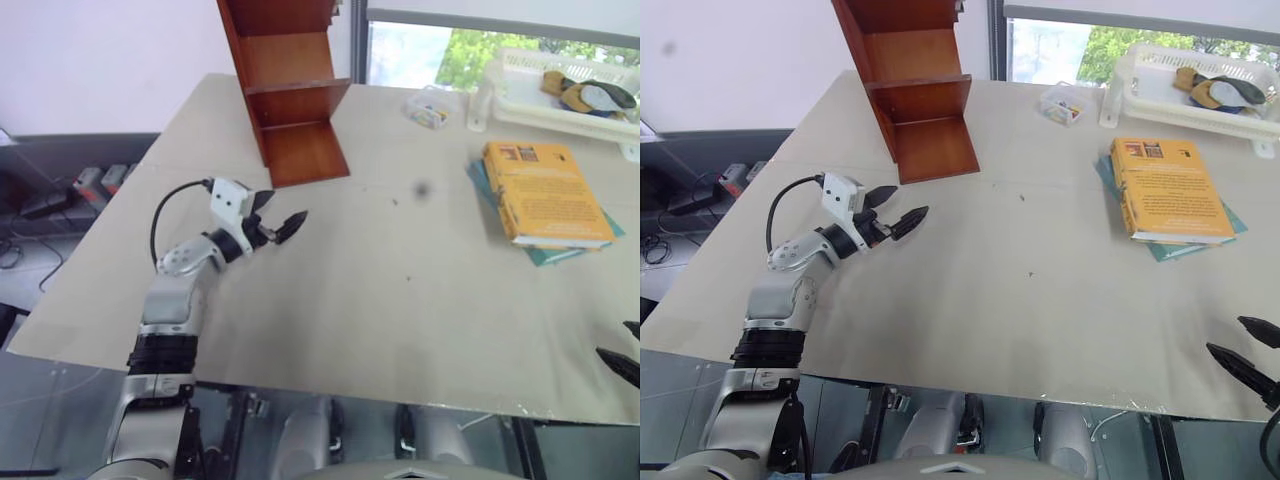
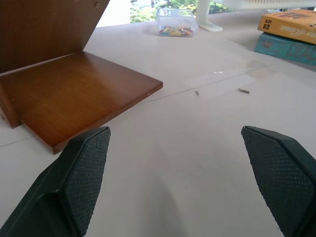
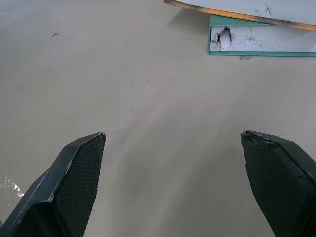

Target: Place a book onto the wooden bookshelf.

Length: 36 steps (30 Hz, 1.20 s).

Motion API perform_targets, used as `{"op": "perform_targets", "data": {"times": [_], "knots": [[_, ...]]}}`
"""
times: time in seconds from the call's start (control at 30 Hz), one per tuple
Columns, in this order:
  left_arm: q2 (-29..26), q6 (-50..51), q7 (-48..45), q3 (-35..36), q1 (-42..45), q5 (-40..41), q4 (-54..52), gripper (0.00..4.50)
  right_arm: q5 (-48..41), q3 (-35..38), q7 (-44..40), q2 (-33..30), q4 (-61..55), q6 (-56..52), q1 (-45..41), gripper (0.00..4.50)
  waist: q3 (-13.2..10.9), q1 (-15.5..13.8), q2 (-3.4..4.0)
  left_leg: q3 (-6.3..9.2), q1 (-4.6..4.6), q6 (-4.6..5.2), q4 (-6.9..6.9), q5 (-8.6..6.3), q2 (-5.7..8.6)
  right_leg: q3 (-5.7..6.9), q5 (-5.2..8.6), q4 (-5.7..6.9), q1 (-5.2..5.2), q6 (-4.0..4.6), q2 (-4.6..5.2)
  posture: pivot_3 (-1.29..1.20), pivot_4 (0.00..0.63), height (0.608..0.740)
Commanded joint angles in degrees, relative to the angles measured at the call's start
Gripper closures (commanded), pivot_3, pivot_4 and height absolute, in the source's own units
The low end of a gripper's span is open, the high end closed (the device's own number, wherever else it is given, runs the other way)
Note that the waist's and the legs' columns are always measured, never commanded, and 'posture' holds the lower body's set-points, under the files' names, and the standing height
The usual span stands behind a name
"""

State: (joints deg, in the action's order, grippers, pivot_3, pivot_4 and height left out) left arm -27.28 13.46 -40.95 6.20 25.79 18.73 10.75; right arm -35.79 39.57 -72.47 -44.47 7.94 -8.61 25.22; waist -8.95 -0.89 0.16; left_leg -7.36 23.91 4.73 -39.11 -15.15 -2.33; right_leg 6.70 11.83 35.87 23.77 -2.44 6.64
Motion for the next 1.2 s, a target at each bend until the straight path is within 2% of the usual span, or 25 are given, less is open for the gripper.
{"op": "perform_targets", "data": {"times": [0.03,0.8,1.2], "knots": [[-0.75,-1.06,-1.28,0.57,1.15,0.37,-0.46,0.01,-0.49,2.60,0.21,0.84,-0.57,1.85,0.39,0.00,0.00,-0.03,0.00,0.00,0.00,0.00,0.00,0.00,0.00,0.00,0.00,0.00,0.00,0.00,0.00,0.00,0.150,0.712],[-0.97,-1.58,-2.27,1.70,0.39,0.62,-0.86,0.01,1.26,1.62,0.12,0.66,4.16,5.88,-3.21,0.00,-0.02,0.04,-0.03,0.02,0.00,-0.18,0.00,0.11,0.01,0.02,-0.01,0.00,-0.01,0.01,0.00,0.00,0.150,0.712],[-3.61,-0.74,-7.05,3.40,-2.71,4.10,-4.96,0.01,5.33,2.88,19.32,-3.61,14.30,3.46,-19.36,0.00,-0.02,0.08,-0.02,-0.03,-0.02,-0.22,-0.01,0.14,0.00,0.00,-0.10,0.02,0.00,0.17,-0.01,0.00,0.150,0.712]]}}
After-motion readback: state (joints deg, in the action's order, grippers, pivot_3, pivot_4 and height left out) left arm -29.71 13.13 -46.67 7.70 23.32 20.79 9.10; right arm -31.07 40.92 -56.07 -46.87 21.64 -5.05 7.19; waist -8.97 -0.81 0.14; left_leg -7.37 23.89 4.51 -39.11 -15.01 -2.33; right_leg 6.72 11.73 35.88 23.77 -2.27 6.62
